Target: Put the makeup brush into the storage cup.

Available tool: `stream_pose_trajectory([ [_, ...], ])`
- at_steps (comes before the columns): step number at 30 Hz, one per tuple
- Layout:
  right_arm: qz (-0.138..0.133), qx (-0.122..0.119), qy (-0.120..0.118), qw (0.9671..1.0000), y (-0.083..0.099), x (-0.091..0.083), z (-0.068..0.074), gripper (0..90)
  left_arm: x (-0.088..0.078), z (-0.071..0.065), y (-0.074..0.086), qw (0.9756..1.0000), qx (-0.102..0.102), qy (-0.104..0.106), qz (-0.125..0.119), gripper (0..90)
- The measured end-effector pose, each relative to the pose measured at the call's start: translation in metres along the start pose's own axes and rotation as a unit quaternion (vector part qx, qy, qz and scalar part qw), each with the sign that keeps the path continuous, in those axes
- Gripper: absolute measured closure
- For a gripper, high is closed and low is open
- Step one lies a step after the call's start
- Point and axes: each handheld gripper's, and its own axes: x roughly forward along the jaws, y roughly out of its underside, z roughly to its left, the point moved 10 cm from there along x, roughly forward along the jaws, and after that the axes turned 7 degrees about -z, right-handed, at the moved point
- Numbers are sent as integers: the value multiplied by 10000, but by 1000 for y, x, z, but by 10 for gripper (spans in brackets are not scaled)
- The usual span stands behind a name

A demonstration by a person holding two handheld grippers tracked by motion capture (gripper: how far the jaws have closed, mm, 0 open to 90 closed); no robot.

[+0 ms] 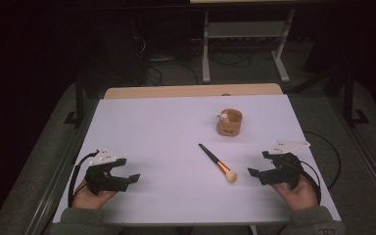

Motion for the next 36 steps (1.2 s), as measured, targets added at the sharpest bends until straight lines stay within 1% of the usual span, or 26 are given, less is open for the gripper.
stream_pose_trajectory([
  [4,26,-36,-1,10000,-5,3,0,189,0,0,-1,10000,-1,-9,-17,212],
  [5,105,-26,9,9999,-6,4,1,193,0,0,-1,10000,5,-20,-17,212],
  [10,152,-71,8,9999,-11,6,2,204,0,0,-1,10000,22,-16,2,212],
  [13,214,-37,-2,9998,-14,9,4,211,0,1,-1,10000,24,-13,-7,212],
  [14,258,-23,-3,9997,-14,10,5,213,1,0,-2,10000,-48,-26,-62,212],
  [16,302,-14,-13,9995,-15,11,6,216,1,0,-2,10000,-31,-28,-49,212],
  [17,357,-31,-34,9994,-17,15,8,219,2,0,-2,10000,-41,-37,-60,213],
  [19,373,-39,-32,9993,-18,16,9,220,2,0,-2,10000,-30,-34,-54,213],
  [20,433,-67,-45,9990,-20,20,10,226,2,0,-2,10000,-29,-36,-58,213],
  [21,472,-51,-42,9989,-22,22,11,229,1,1,-2,10000,40,-31,-21,213],
  [22,521,-38,-55,9986,-23,23,12,236,2,1,-3,10000,15,-30,-50,214],
  [23,525,-78,-61,9986,-25,26,13,247,2,1,-3,10000,16,-35,-48,214],
  [24,554,-51,-84,9984,-27,27,15,256,2,0,-3,10000,13,-30,-47,214],
  [25,551,-84,-103,9984,-29,30,15,261,3,0,-4,10000,-13,-30,-67,214],
  [26,599,-42,-101,9981,-30,32,17,267,3,0,-4,10000,-13,-30,-67,214],
  [28,637,-49,-120,9979,-34,36,18,281,3,0,-4,10000,8,-28,-68,215],
  [29,667,-31,-155,9976,-35,38,20,290,3,0,-4,10000,60,-22,-42,215],
  [30,667,-31,-155,9976,-35,38,20,290,3,0,-4,10000,60,-22,-42,216],
  [31,725,-35,-191,9972,-39,44,23,298,3,0,-4,10000,34,-27,-63,216],
  [32,755,-20,-194,9970,-39,46,24,302,3,0,-4,10000,-4,-35,-86,216],
  [33,755,-20,-194,9970,-39,46,24,302,3,0,-4,10000,-4,-35,-86,216],
  [35,843,-59,-237,9961,-43,55,28,321,3,1,-5,9999,2,-39,-98,218],
  [36,837,-46,-249,9962,-44,57,29,333,3,1,-5,9999,2,-36,-99,219],
])
